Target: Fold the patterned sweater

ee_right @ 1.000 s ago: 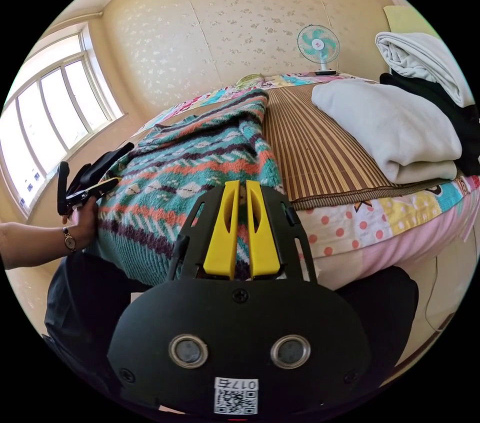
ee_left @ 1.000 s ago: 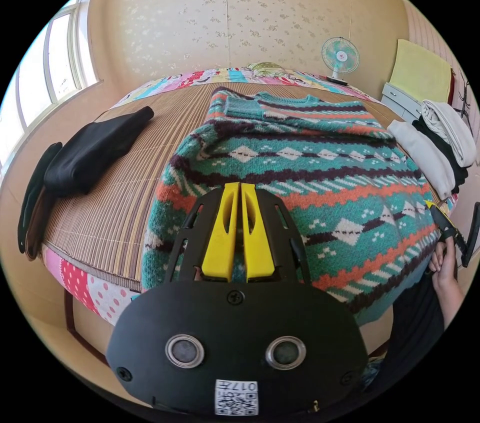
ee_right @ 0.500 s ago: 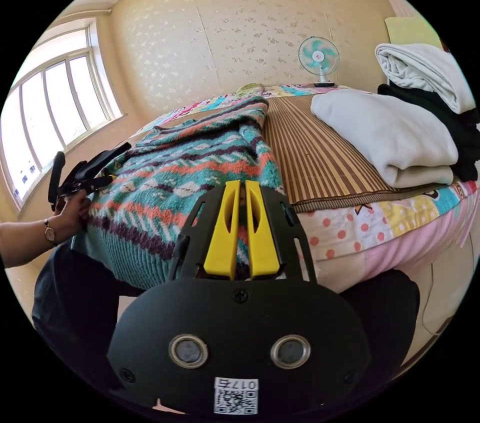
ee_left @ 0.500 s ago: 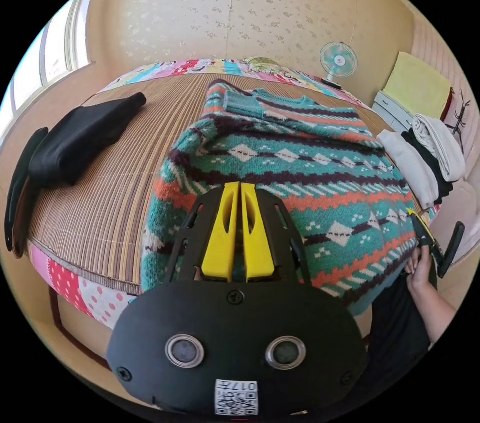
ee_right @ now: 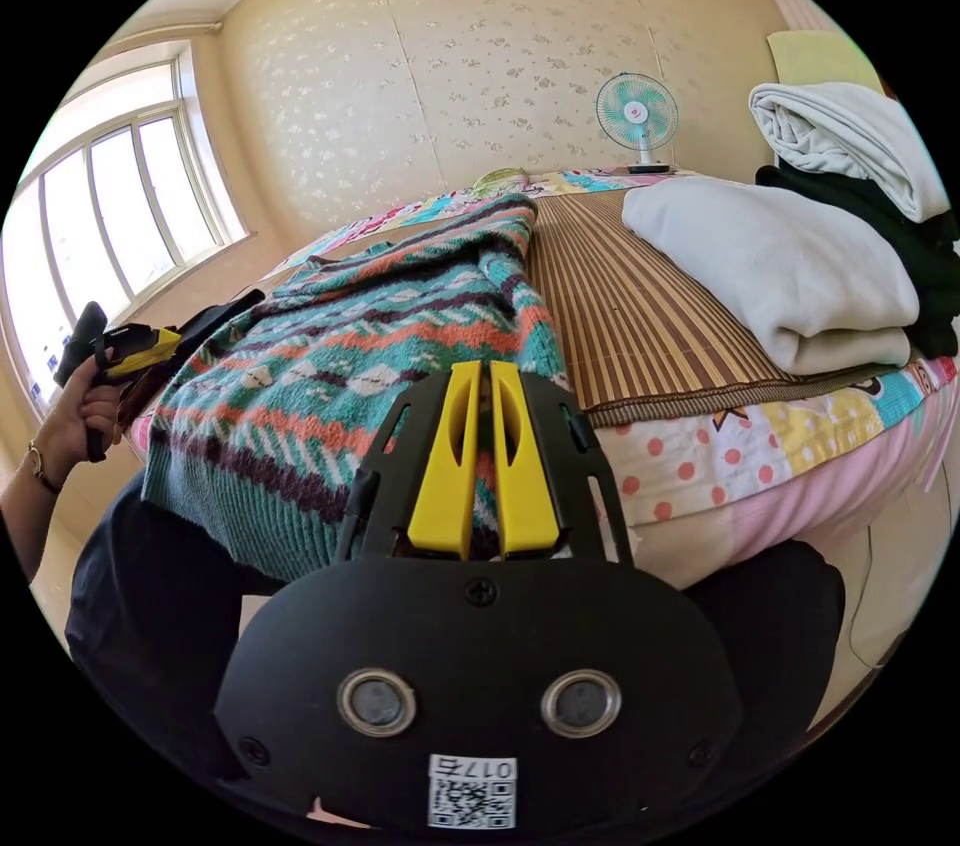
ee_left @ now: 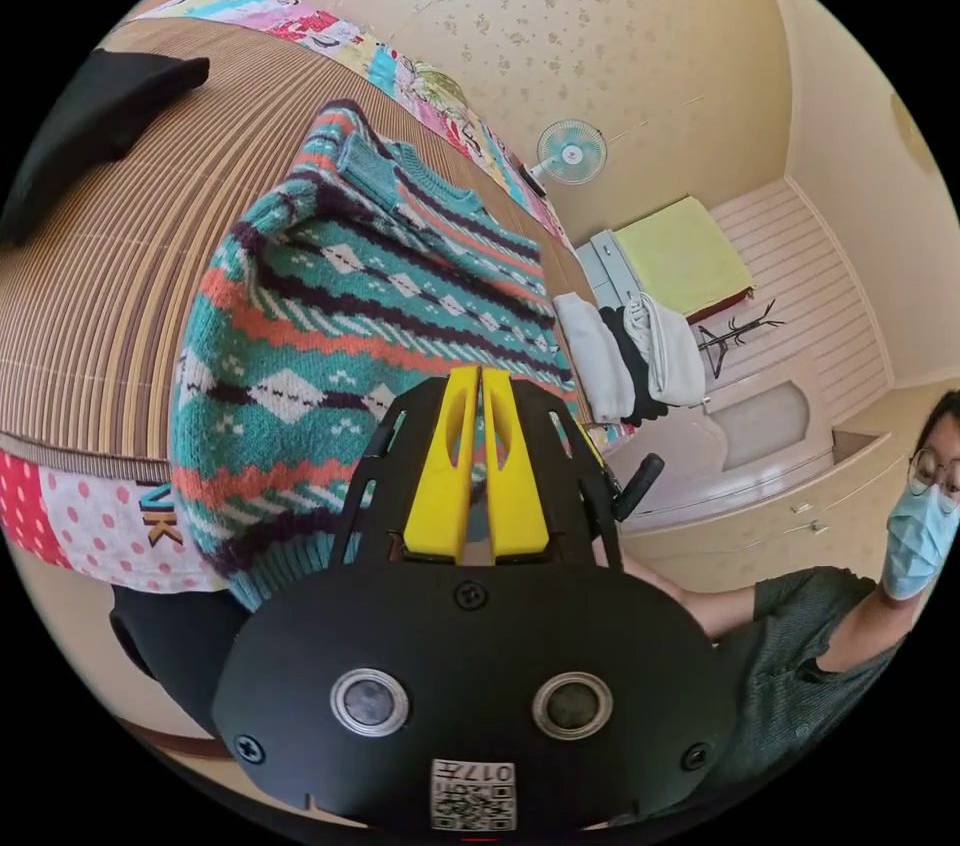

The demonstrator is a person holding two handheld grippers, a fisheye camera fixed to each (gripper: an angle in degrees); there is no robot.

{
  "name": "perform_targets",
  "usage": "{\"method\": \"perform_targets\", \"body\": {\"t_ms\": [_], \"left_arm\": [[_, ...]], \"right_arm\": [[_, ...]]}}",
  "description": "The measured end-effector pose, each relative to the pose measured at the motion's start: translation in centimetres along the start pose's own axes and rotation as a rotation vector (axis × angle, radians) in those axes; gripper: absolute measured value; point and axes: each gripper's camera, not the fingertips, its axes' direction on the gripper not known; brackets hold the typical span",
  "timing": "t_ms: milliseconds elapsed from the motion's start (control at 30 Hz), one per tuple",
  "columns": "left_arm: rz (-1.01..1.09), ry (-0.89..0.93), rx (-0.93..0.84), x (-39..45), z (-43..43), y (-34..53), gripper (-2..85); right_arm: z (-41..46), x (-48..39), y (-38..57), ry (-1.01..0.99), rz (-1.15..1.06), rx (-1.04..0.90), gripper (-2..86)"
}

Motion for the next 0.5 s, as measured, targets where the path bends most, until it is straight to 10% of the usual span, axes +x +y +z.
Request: {"method": "perform_targets", "body": {"t_ms": [500], "left_arm": [[-0.244,-0.018,0.141,-2.8,-8.9,2.7,0.1]], "right_arm": [[0.1,-0.8,-0.1,-0.021,0.023,0.002,2.3]]}}
